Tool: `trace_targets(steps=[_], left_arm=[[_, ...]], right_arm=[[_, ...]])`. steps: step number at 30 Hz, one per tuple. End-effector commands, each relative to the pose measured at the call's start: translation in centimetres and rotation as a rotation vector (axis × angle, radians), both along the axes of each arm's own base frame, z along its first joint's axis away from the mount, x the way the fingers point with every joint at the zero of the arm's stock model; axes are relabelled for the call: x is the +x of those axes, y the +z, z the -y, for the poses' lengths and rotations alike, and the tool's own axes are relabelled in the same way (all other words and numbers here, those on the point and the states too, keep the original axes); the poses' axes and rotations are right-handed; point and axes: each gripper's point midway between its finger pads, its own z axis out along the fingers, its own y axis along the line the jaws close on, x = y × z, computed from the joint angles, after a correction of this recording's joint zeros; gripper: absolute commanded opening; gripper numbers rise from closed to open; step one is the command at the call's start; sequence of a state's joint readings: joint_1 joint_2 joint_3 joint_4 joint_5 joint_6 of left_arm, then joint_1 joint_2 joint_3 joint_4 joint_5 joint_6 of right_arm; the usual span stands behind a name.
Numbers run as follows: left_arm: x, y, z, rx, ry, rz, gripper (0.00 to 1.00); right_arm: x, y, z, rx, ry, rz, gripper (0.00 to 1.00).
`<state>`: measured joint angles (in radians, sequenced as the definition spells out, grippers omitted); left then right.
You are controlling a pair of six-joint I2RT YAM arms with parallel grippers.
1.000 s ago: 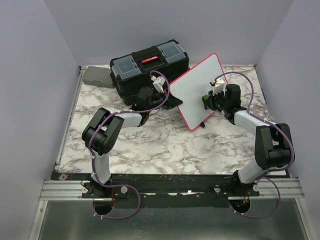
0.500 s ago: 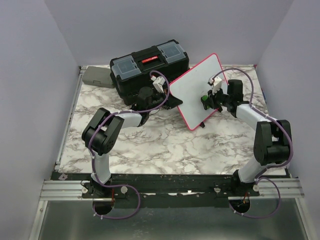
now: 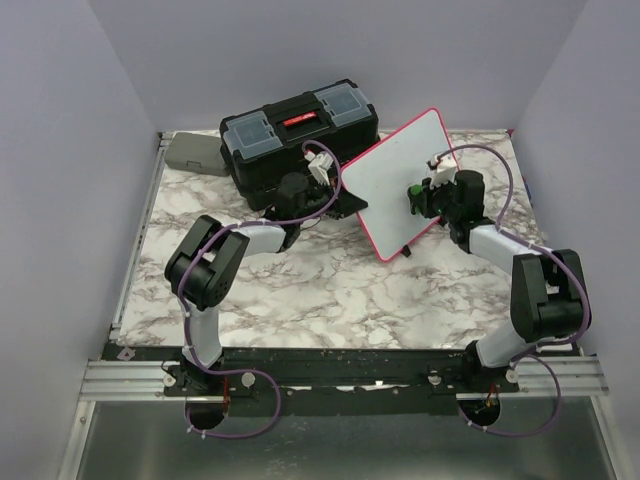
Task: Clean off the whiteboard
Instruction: Erase the whiteboard at the whiteboard stand.
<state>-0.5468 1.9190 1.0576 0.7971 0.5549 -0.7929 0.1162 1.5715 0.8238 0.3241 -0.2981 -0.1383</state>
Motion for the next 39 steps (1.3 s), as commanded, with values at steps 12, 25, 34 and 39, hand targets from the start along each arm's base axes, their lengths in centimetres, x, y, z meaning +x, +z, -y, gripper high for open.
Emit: trace_targets(steps=[12,25,34,39], left_arm=[[-3.2,1.9,2.4,-0.040,-0.164,0.013,0.00],[-3.2,1.7,2.5,-0.042,-0.164,0.011,0.00],[-3.2,1.7,2.5,-0.042,-0.166,0.012,0.00],[-3.2,1.6,2.5,-0.043,-0.164,0.009,0.00]], right_arm=[[-2.1,0.0,-4.5,0.015,0.358,-0.038,0.01],[3.1,0.0,3.6,-0.045,-0.246,-0.005,0.01],[-2.0,-1.0,-4.5,-0.016,0.362,-0.089,0.01],[-1.6,0.6,-4.6,0.009,0.318,-0.015,0.01]])
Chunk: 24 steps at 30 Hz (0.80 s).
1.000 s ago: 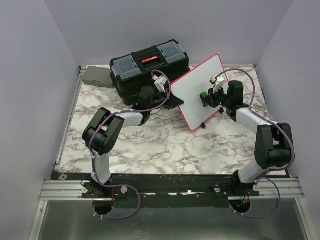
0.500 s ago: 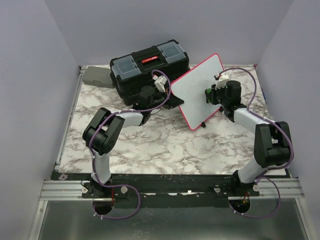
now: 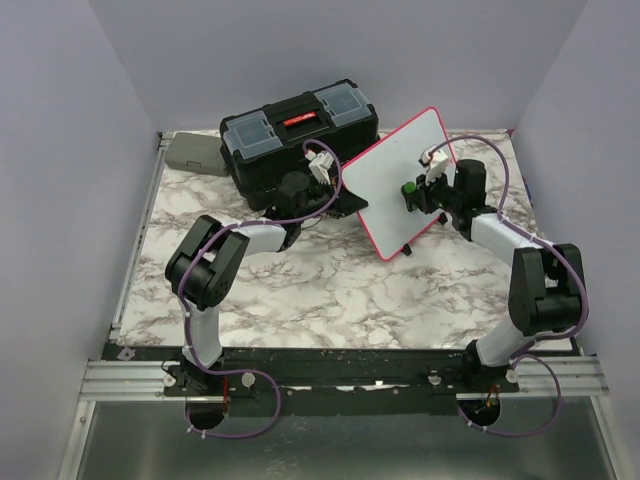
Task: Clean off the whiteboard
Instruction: Erase the whiteboard at the whiteboard stand.
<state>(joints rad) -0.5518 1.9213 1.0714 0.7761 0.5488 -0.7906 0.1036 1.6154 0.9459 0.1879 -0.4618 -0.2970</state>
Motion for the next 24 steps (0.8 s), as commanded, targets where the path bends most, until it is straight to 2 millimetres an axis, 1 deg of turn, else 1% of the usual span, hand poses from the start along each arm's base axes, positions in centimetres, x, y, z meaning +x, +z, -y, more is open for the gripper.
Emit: trace_targets(steps=[1,3,4,5,6,9,12,14,15,16,17,18,19,20,21,23,24], left_arm=[[-3.3,1.5,2.3,-0.051,-0.166,0.013,0.00],[-3.3,1.5,2.4,-0.054,-0.168,0.011,0.00],[-3.3,1.5,2.4,-0.055,-0.168,0.012,0.00],[-3.3,1.5,2.4,-0.054,-0.169,0.011,0.00],[-3.3,1.5,2.4,-0.055,-0.168,0.011,0.00],[-3.3,1.6,2.3,-0.056,-0.168,0.013,0.00],[-3.4,1.6,2.3,-0.055,-0.168,0.014,0.00],[-3.4,1.6,2.3,-0.054,-0.168,0.014,0.00],[-3.4,1.7,2.3,-0.055,-0.167,0.015,0.00],[-3.4,1.7,2.3,-0.056,-0.168,0.017,0.00],[-3.4,1.7,2.3,-0.055,-0.169,0.017,0.00],[-3.4,1.8,2.3,-0.055,-0.168,0.017,0.00],[-3.4,1.7,2.3,-0.054,-0.170,0.016,0.00],[-3.4,1.8,2.3,-0.054,-0.168,0.017,0.00],[-3.4,1.8,2.3,-0.054,-0.168,0.018,0.00],[-3.4,1.8,2.2,-0.054,-0.167,0.019,0.00],[-3.4,1.8,2.3,-0.054,-0.168,0.018,0.00]], right_arm=[[-1.3,-0.2,-2.1,0.077,0.032,-0.022,0.01],[1.0,0.1,0.6,0.079,-0.191,0.009,0.01],[1.8,0.1,1.9,0.074,-0.283,0.015,0.01],[2.2,0.1,2.7,0.061,-0.335,0.018,0.01],[2.4,-0.1,3.3,0.054,-0.374,0.018,0.01],[2.3,-0.5,3.5,0.046,-0.380,0.011,0.01],[2.1,-0.4,2.8,0.049,-0.341,0.000,0.01],[1.5,-0.7,1.6,0.048,-0.254,-0.029,0.01],[0.7,-1.1,0.3,0.045,-0.152,-0.052,0.01],[-0.7,-1.6,-1.3,0.041,-0.019,-0.094,0.01],[-2.4,-1.7,-3.2,0.042,0.158,-0.120,0.01],[-4.2,-2.3,-4.4,0.061,0.266,-0.178,0.01],[-5.0,-2.3,-5.1,0.086,0.328,-0.197,0.01],[-5.2,-2.4,-5.2,0.091,0.340,-0.207,0.01],[-4.9,-2.3,-5.1,0.086,0.323,-0.196,0.01],[-3.8,-1.8,-4.2,0.061,0.246,-0.139,0.01],[-2.7,-1.2,-3.7,0.068,0.174,-0.093,0.01]])
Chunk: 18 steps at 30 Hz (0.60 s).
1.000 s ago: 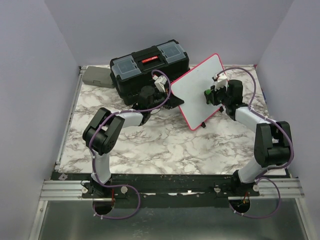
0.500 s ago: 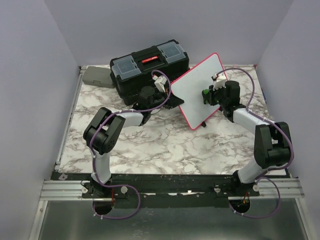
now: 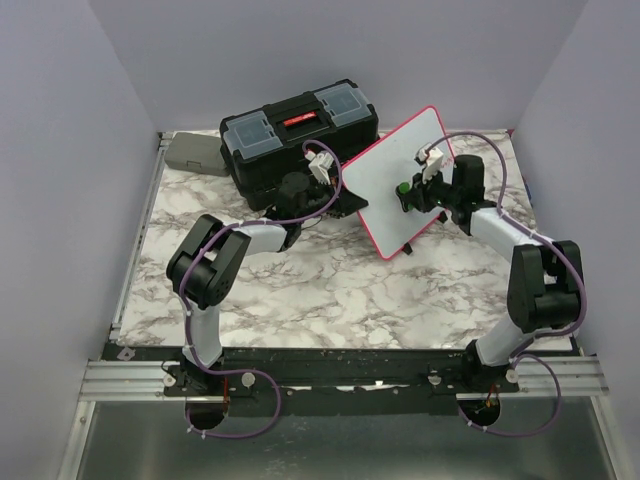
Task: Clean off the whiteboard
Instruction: Erase the whiteboard at the whiteboard stand.
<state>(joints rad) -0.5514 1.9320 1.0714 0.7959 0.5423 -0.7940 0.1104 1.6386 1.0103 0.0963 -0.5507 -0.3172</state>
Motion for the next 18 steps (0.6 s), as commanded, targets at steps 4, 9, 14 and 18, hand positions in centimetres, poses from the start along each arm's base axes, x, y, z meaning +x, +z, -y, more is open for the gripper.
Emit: trace_targets(steps=[4,9,14,18], left_arm=[[-3.6,2.0,2.3,-0.048,-0.176,0.013,0.00],[-3.6,2.0,2.3,-0.047,-0.177,0.012,0.00],[-3.7,2.0,2.2,-0.045,-0.175,0.015,0.00],[-3.6,1.8,2.2,-0.046,-0.174,0.012,0.00]], right_arm=[[1.9,0.8,3.9,0.046,-0.391,0.127,0.01],[2.6,0.5,5.4,0.026,-0.486,0.131,0.01],[1.2,-0.5,2.1,0.018,-0.253,0.045,0.01],[-4.3,-1.9,-3.6,0.065,0.232,-0.115,0.01]])
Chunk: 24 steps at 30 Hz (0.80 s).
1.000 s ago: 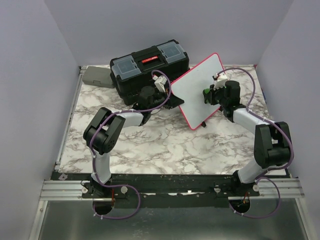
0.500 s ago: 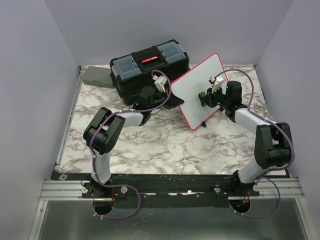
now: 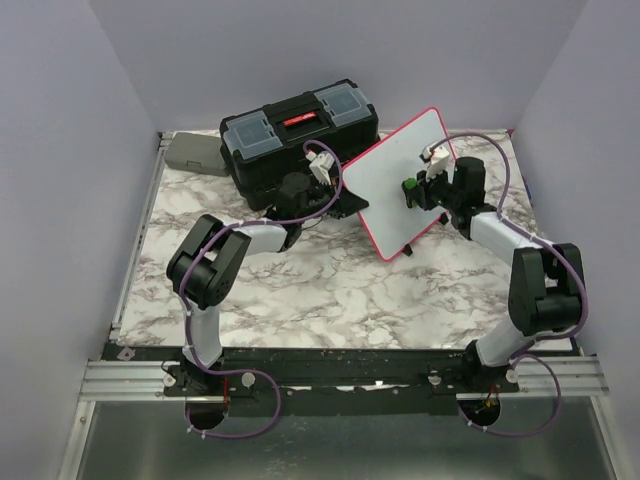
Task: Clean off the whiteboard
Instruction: Erase the whiteboard at the whiteboard stand.
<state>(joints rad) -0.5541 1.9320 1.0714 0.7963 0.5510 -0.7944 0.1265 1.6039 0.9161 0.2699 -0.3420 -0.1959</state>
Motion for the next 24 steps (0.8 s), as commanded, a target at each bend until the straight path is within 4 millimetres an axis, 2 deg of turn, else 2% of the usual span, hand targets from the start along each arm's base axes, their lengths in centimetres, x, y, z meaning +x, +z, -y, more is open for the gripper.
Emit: trace_targets(steps=[1,2,4,7,9,11,13,17,19,20,22,24], left_arm=[[-3.4,1.8,2.1,-0.046,-0.162,0.011,0.00],[-3.4,1.9,2.1,-0.046,-0.163,0.012,0.00],[-3.5,1.9,2.0,-0.046,-0.163,0.014,0.00],[-3.5,1.8,2.0,-0.044,-0.162,0.015,0.00],[-3.5,1.8,2.0,-0.046,-0.163,0.012,0.00],[-3.5,1.8,2.0,-0.047,-0.162,0.013,0.00],[-3.5,1.7,2.0,-0.046,-0.164,0.011,0.00],[-3.5,1.8,2.0,-0.046,-0.162,0.013,0.00],[-3.5,1.7,2.0,-0.046,-0.163,0.012,0.00],[-3.5,1.8,2.0,-0.046,-0.162,0.013,0.00],[-3.5,1.8,2.0,-0.046,-0.162,0.013,0.00],[-3.5,1.8,2.0,-0.046,-0.164,0.013,0.00]], right_arm=[[-6.3,-2.2,-6.2,0.086,0.497,-0.187,0.01],[-6.3,-2.1,-6.2,0.085,0.499,-0.184,0.01],[-4.9,-2.1,-5.3,0.056,0.408,-0.155,0.01],[-0.5,-1.7,-0.8,0.010,0.024,-0.084,0.01],[1.2,-1.1,2.2,-0.010,-0.182,-0.031,0.01],[1.7,-0.8,3.7,-0.032,-0.272,-0.005,0.01],[1.9,-0.9,4.1,-0.038,-0.294,0.004,0.01],[2.0,-1.2,4.2,-0.058,-0.291,-0.009,0.01],[1.6,-1.7,3.3,-0.094,-0.204,-0.030,0.01],[0.5,-2.3,1.6,-0.101,-0.071,-0.072,0.01],[-3.4,-3.9,-2.6,-0.087,0.290,-0.181,0.01],[-6.6,-4.8,-4.8,-0.028,0.497,-0.267,0.01]])
